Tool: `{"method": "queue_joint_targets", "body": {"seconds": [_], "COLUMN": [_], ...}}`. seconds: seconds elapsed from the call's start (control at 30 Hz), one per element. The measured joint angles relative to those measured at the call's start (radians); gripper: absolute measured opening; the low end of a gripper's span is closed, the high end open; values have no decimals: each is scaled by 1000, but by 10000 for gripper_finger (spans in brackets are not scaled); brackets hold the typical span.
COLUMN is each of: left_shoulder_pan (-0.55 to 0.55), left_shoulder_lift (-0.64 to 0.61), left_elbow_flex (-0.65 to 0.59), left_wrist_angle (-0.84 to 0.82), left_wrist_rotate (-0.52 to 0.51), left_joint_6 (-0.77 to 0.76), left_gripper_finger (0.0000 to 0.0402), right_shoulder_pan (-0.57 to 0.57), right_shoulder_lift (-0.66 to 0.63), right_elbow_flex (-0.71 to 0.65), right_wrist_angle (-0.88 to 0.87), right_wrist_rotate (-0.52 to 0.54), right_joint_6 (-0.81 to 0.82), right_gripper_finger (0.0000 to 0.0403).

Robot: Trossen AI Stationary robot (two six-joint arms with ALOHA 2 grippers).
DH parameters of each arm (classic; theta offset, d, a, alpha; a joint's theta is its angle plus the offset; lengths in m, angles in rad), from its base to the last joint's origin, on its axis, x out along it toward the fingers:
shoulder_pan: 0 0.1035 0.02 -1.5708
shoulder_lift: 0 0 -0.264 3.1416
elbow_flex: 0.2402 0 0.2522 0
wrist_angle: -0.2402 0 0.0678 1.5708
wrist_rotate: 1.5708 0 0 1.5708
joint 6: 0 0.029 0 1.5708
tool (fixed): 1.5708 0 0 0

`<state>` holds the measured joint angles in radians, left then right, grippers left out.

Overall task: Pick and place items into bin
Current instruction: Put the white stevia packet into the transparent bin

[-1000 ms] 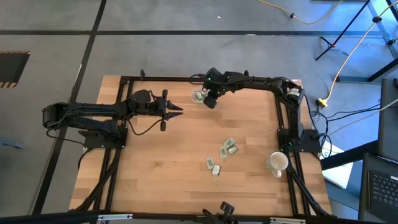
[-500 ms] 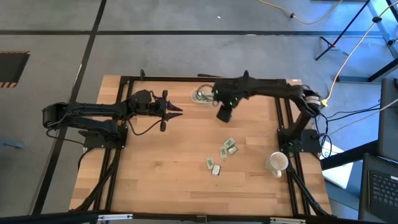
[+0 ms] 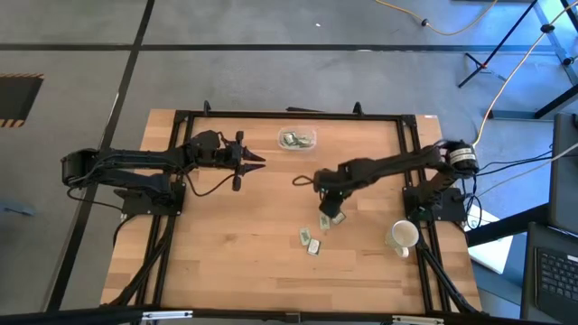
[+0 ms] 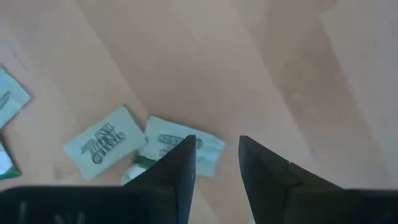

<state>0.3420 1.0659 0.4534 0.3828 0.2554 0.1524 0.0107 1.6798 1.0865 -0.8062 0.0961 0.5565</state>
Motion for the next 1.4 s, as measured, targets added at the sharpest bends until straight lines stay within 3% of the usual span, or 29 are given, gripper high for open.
{"method": "queue_joint_targets", "body": {"seconds": [0.53, 0.77, 1.17, 1.4], "left_shoulder_pan": [0, 0, 0, 0], "left_shoulder_lift": [0, 0, 0, 0], "left_elbow_flex": [0, 0, 0, 0], "left_wrist_angle": [0, -1, -15, -19], "left_wrist_rotate": [0, 0, 0, 0], "left_joint_6": [0, 0, 0, 0], "left_gripper_finger": [70, 70, 70, 70], "right_shoulder_pan": [87, 87, 84, 55], "right_shoulder_lift": [0, -5, -10, -24], "right_elbow_flex": [-176, -240, -239, -115], "right_wrist_angle": [209, 280, 261, 185], "right_wrist_rotate": [1, 2, 5, 44], "right_joint_6": [-62, -65, -67, -151], "right_gripper_finger": [124, 96, 24, 13]}}
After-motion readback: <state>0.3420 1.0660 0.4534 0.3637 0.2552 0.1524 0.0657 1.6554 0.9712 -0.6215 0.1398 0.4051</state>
